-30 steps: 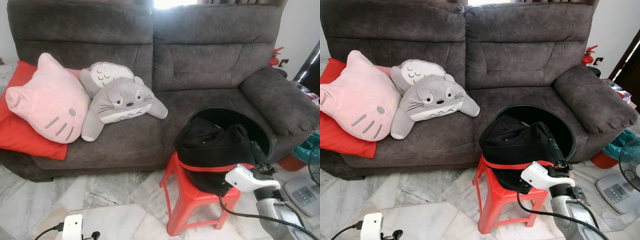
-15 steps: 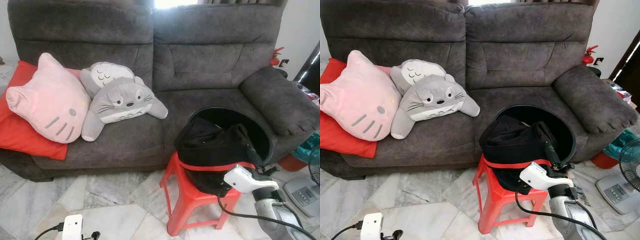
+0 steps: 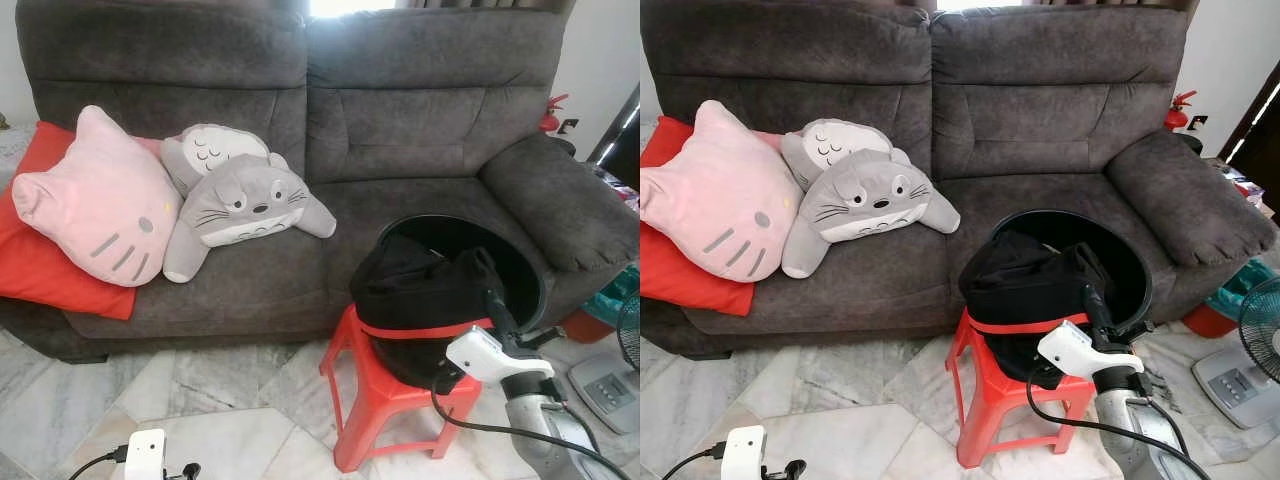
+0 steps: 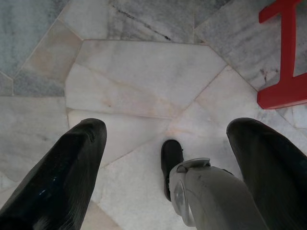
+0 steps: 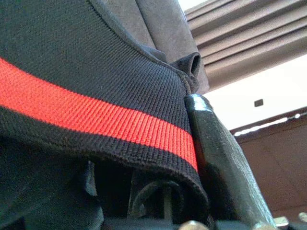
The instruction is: Hang hanger
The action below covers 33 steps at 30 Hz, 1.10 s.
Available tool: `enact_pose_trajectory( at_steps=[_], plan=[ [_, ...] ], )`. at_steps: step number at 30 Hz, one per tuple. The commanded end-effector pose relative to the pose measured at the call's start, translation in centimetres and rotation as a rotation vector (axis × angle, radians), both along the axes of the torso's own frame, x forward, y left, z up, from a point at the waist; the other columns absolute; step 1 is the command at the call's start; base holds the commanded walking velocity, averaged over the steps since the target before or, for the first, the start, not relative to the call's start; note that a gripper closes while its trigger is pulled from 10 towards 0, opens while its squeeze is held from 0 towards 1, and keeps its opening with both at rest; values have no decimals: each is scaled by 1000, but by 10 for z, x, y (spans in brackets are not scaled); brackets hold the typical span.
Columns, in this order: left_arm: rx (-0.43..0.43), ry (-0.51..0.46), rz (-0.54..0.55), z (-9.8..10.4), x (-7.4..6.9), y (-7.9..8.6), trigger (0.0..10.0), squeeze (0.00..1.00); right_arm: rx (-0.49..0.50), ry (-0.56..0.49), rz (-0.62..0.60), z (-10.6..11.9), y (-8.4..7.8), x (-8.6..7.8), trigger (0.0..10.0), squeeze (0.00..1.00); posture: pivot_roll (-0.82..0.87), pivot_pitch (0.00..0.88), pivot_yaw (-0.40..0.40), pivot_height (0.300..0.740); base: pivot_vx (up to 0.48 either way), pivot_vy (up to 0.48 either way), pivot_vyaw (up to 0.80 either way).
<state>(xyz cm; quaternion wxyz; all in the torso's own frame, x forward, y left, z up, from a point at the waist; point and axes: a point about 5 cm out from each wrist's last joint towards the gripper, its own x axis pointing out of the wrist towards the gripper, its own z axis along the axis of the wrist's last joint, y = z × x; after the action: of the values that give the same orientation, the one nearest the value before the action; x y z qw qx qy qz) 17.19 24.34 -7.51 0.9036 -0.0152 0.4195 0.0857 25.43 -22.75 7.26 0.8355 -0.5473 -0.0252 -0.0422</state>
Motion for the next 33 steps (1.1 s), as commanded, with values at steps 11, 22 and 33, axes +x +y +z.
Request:
enact_pose_trajectory(
  at_steps=[11, 22, 33],
  plan=[
    [14, 14, -10, -1, -4, 3, 10000, 0, 198, -60, -114, 23, -3, 22, 0, 0, -89, 0, -35, 716, 0, 0, 0],
    [21, 14, -11, 0, -3, 5, 10000, 0, 863, -245, -244, 90, -7, 58, 0, 0, -84, 0, -30, 716, 0, 0, 0],
    [24, 15, -5, 0, -4, 6, 10000, 0, 1035, -153, -272, 79, 9, 41, 10000, 0, -69, 0, -38, 716, 0, 0, 0]
  ],
)
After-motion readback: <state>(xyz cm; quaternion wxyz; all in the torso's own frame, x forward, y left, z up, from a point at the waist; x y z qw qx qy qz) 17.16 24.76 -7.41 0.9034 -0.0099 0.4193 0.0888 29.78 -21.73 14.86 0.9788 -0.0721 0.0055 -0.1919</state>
